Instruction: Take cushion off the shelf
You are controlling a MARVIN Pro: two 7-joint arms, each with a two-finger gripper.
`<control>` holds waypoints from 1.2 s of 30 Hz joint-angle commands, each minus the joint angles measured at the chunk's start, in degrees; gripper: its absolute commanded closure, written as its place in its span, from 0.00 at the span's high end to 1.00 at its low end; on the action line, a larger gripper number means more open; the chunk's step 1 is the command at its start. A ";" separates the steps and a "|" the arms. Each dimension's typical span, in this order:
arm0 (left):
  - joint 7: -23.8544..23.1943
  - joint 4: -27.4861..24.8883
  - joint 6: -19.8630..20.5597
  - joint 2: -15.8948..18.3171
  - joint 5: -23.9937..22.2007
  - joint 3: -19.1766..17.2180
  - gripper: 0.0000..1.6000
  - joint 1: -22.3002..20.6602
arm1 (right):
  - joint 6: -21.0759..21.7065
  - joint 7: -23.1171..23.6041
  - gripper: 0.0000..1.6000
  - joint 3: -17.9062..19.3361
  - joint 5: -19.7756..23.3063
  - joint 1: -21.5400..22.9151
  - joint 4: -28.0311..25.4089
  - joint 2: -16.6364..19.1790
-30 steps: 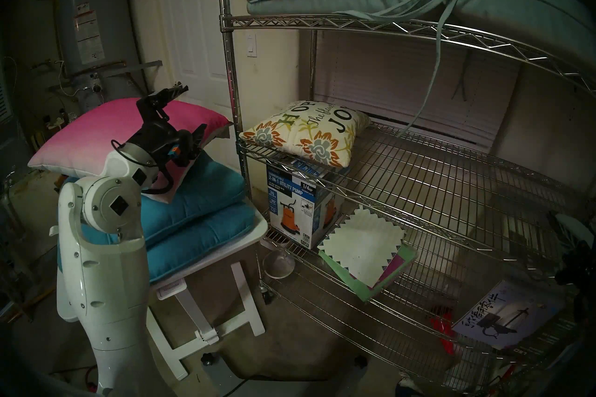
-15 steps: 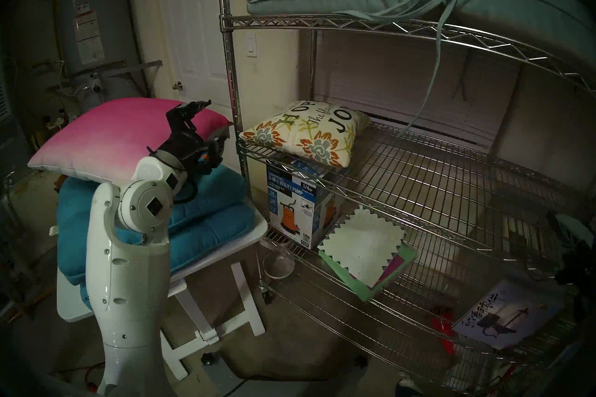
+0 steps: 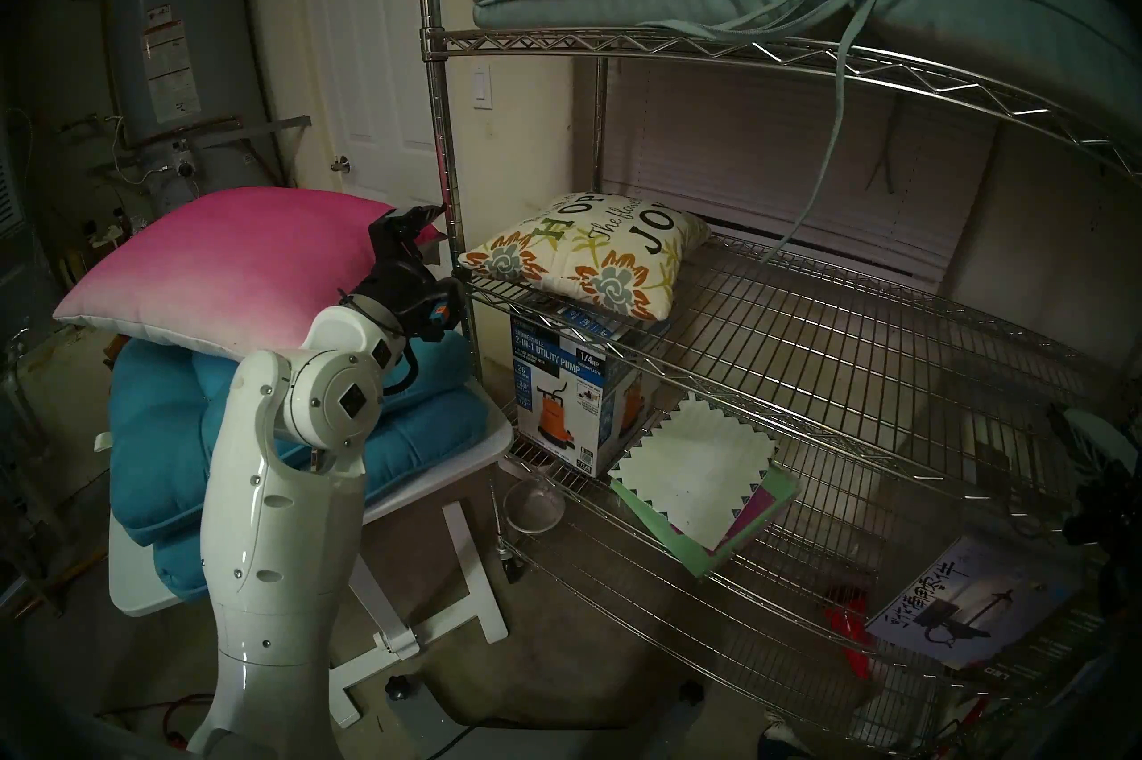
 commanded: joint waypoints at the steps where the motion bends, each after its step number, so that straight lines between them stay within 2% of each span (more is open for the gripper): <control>1: 1.83 0.99 2.11 -0.36 0.85 2.58 1.00 -1.64 | 0.07 -5.63 0.00 0.09 0.35 0.00 -0.10 -0.14; 24: 5.04 12.67 5.55 -2.73 5.47 8.70 1.00 -7.98 | 0.07 -5.00 0.00 0.16 0.67 0.00 -0.20 -0.18; 36: 7.38 20.91 7.04 -4.99 7.59 11.83 1.00 -12.18 | 0.07 -4.89 0.00 0.17 0.74 0.00 -0.22 -0.21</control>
